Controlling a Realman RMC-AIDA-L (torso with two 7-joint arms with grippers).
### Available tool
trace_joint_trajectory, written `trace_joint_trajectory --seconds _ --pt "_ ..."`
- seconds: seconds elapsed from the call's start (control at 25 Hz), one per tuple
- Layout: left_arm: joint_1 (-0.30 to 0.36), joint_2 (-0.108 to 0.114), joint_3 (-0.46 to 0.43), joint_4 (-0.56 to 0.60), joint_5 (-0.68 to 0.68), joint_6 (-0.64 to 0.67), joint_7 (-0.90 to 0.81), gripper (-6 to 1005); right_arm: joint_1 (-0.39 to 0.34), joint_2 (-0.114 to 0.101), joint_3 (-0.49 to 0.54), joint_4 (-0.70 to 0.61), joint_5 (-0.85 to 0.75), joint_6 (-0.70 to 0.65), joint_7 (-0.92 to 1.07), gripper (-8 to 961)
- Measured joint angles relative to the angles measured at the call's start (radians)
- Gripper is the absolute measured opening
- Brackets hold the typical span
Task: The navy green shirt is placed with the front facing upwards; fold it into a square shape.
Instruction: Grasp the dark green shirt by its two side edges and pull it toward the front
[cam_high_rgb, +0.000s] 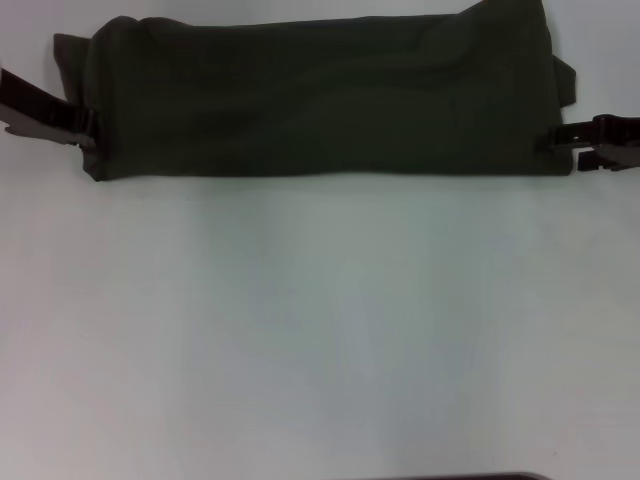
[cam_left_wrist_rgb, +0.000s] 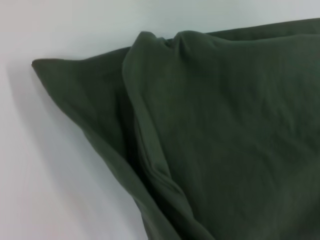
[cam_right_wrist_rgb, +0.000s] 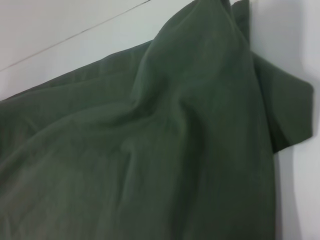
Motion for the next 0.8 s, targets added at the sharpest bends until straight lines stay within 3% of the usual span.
trace_joint_trajectory --seconds 0.8 --pt "0.005 -0.006 0.005 0.000 0.002 -0.003 0.009 -1 0.039 0.010 0.000 0.065 0.000 0.053 -0.012 892"
